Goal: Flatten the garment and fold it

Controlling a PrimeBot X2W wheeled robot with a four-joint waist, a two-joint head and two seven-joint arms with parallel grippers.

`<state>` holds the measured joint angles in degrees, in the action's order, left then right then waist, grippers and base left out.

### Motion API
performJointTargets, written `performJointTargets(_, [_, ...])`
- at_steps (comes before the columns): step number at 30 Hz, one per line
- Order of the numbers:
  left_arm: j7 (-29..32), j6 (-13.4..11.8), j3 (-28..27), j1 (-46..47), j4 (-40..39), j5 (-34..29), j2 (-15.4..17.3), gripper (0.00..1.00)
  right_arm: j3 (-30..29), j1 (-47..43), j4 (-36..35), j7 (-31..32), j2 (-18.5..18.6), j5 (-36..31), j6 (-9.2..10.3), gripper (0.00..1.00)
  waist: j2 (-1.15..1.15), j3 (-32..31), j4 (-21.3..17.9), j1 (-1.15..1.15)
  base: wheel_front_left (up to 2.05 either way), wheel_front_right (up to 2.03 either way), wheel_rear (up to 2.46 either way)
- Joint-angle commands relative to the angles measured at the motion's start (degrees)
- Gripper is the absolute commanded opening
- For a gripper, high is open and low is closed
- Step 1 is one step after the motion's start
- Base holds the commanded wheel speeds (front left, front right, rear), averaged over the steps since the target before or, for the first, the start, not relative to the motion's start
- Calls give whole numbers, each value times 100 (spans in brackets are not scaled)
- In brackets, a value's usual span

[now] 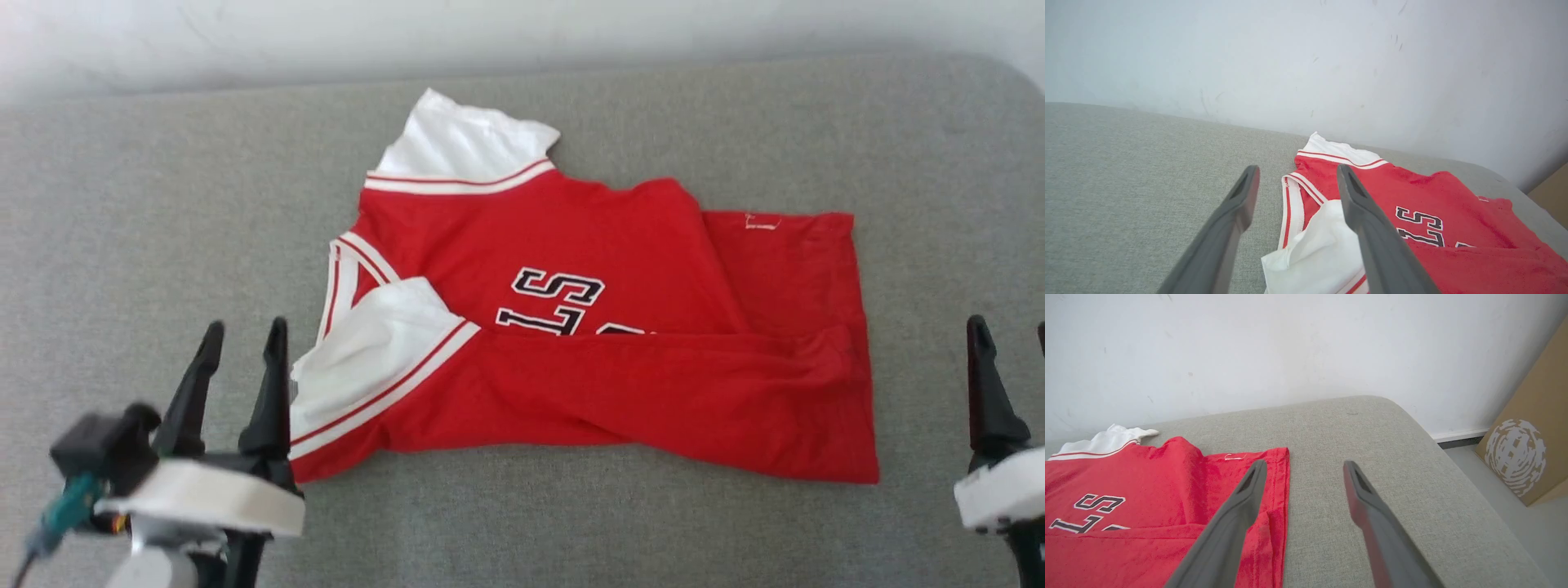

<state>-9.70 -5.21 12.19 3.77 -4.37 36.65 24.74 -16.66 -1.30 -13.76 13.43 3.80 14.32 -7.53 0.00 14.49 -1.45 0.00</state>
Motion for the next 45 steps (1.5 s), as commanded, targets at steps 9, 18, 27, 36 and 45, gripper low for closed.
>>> performJointTargets(9, [-526, -546, -625, -1064, -654, -1101, -788, 100, 125, -667, 426, -1776, -90, -188, 4, 100, 0, -522, -14, 0, 0, 0, 0])
performJointTargets(18, [-474, -225, -827, -1346, -507, -1658, -1107, 100, 156, -719, 841, -2117, -91, -158, 4, 100, 0, -487, 58, 0, 0, 0, 0])
performJointTargets(27, [1666, 202, -434, -790, -226, -1241, -546, 100, 183, -522, 875, -2122, -91, -174, 4, 100, 0, -153, 38, 0, 0, 0, 0])
performJointTargets(36, [3109, -85, -538, -627, -88, -737, -443, 100, 266, -427, 1065, -2219, -91, -85, 4, 100, 0, 64, -137, 0, 0, 0, 0])
performJointTargets(45, [4124, -230, -543, -684, -64, -139, -485, 0, 343, -267, 1106, -2164, -92, -142, 4, 100, 0, 152, -293, 0, 0, 0, 0])
